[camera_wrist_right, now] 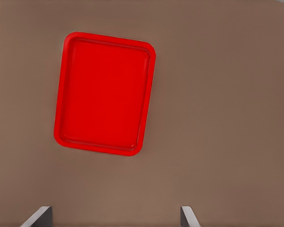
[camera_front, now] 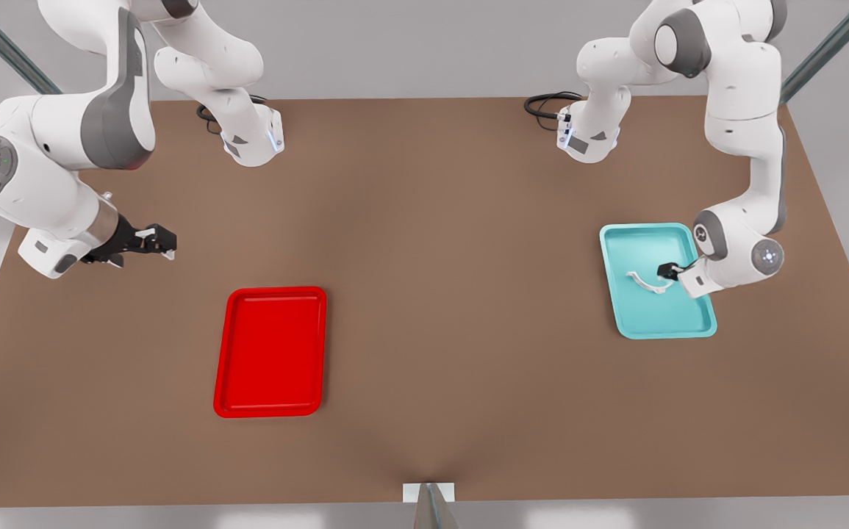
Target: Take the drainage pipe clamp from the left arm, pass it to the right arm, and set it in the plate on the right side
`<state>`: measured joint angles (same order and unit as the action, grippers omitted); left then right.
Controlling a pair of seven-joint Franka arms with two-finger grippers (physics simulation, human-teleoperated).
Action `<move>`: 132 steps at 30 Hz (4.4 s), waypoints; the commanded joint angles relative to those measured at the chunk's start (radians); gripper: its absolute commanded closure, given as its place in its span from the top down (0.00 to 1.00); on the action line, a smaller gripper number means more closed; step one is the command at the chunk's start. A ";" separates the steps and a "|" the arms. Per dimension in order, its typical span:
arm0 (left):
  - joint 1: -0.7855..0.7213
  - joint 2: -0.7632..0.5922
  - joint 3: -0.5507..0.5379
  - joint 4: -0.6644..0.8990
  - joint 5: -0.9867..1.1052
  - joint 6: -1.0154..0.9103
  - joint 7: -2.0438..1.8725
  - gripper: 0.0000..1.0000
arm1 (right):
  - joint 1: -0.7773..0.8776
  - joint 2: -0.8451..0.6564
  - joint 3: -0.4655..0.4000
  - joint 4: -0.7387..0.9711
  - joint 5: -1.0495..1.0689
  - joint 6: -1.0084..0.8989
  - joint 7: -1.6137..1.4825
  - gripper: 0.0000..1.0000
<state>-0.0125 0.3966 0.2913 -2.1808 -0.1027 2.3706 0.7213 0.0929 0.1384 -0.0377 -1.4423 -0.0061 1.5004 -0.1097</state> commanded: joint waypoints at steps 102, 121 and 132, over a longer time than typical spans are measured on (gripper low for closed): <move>-0.518 0.433 -0.393 1.086 -0.051 -0.493 -1.165 0.21 | 0.533 0.606 0.032 0.057 0.295 0.916 -0.031 1.00; -0.523 0.433 -0.393 1.086 -0.051 -0.501 -1.162 0.37 | 0.548 0.641 0.032 0.071 0.285 0.946 -0.056 0.21; -0.492 0.370 -0.371 1.096 0.021 -0.737 -1.163 1.00 | 0.554 0.641 0.032 0.075 0.295 0.945 -0.041 0.21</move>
<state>-0.5063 0.7791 -0.0803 -1.0861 -0.1272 1.7627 -0.4118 0.6473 0.7806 -0.0061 -1.3673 0.2936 2.4450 -0.1757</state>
